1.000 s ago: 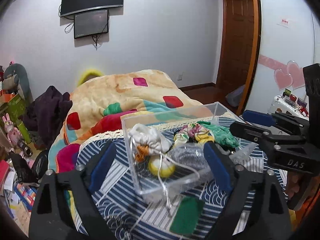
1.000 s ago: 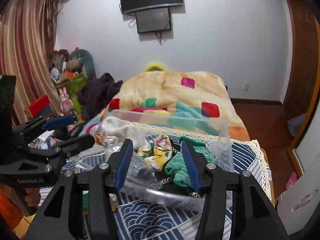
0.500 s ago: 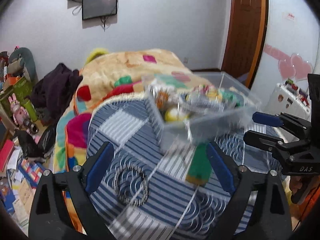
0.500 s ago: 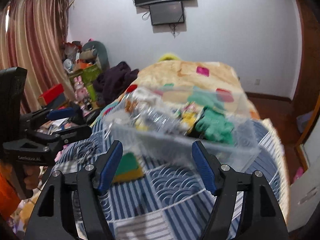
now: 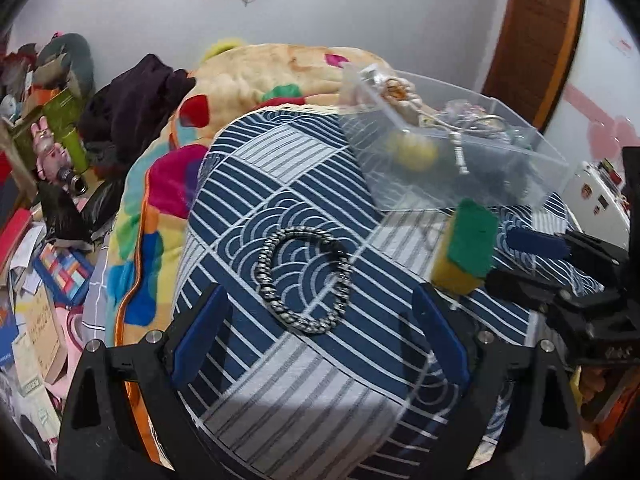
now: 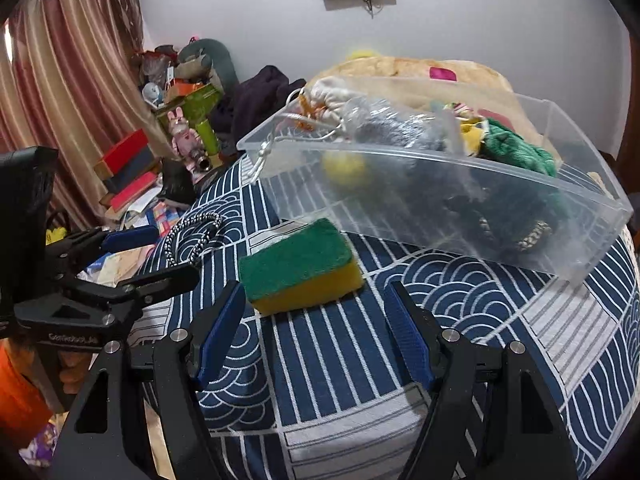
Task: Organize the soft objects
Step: 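Grasp the green-yellow sponge with the right gripper while the left grasps the bead bracelet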
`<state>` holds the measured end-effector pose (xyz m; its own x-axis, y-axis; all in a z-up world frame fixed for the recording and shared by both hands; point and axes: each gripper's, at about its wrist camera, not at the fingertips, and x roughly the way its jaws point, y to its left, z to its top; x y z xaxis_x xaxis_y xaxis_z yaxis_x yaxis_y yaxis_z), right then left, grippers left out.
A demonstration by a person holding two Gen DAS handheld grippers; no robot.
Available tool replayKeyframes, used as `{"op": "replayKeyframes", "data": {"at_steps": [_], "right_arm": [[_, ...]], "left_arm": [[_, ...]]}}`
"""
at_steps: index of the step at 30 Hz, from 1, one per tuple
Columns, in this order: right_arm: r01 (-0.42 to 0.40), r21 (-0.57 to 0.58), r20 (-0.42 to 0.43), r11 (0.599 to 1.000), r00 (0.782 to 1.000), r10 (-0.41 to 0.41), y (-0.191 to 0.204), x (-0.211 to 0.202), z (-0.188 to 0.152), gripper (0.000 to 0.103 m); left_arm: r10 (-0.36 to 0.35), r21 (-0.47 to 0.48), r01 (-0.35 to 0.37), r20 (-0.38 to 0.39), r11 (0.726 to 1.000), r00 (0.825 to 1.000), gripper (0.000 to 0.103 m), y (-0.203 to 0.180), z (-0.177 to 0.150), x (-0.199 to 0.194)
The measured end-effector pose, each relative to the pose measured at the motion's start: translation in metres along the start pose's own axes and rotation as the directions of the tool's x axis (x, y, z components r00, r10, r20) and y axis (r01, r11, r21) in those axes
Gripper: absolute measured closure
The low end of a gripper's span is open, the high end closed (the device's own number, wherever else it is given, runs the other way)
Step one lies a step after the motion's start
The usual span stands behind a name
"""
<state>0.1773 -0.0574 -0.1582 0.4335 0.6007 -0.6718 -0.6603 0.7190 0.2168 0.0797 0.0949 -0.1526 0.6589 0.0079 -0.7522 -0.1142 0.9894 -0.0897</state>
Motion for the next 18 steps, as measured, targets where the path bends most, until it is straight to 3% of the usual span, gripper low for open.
{"op": "replayKeyframes", "data": {"at_steps": [3,7,10,13,15,17,18], "right_arm": [[-0.025,-0.011,-0.018,1.000,1.000,0.024,0.004,0.005,0.001,0.026],[-0.011,-0.022,-0.026,1.000,1.000,0.011,0.007,0.010,0.002,0.026],[-0.004,-0.027,-0.027,1.000,1.000,0.003,0.008,0.012,0.003,0.026],[0.001,-0.050,-0.023,0.999,1.000,-0.002,0.009,0.015,0.000,0.040],[-0.005,-0.051,-0.018,0.999,1.000,0.004,0.010,0.014,-0.001,0.042],[-0.007,-0.057,-0.009,0.998,1.000,0.006,0.010,0.011,-0.002,0.045],[-0.007,-0.060,-0.005,0.998,1.000,0.007,0.011,0.010,-0.002,0.046]], "left_arm": [[0.010,0.005,-0.010,0.002,1.000,1.000,0.010,0.000,0.002,0.005],[0.006,0.016,-0.006,-0.003,1.000,1.000,0.026,-0.001,0.002,0.010],[0.005,-0.006,-0.005,0.007,1.000,1.000,0.032,0.002,0.001,0.013],[0.008,0.001,-0.008,0.023,1.000,1.000,0.051,0.001,0.000,0.012],[-0.010,0.009,0.010,0.029,1.000,1.000,0.065,0.000,-0.001,0.010],[-0.069,0.019,0.068,0.026,0.998,0.997,0.086,-0.003,-0.001,0.008],[-0.080,0.025,0.079,0.024,0.997,0.997,0.090,-0.005,-0.002,0.007]]}}
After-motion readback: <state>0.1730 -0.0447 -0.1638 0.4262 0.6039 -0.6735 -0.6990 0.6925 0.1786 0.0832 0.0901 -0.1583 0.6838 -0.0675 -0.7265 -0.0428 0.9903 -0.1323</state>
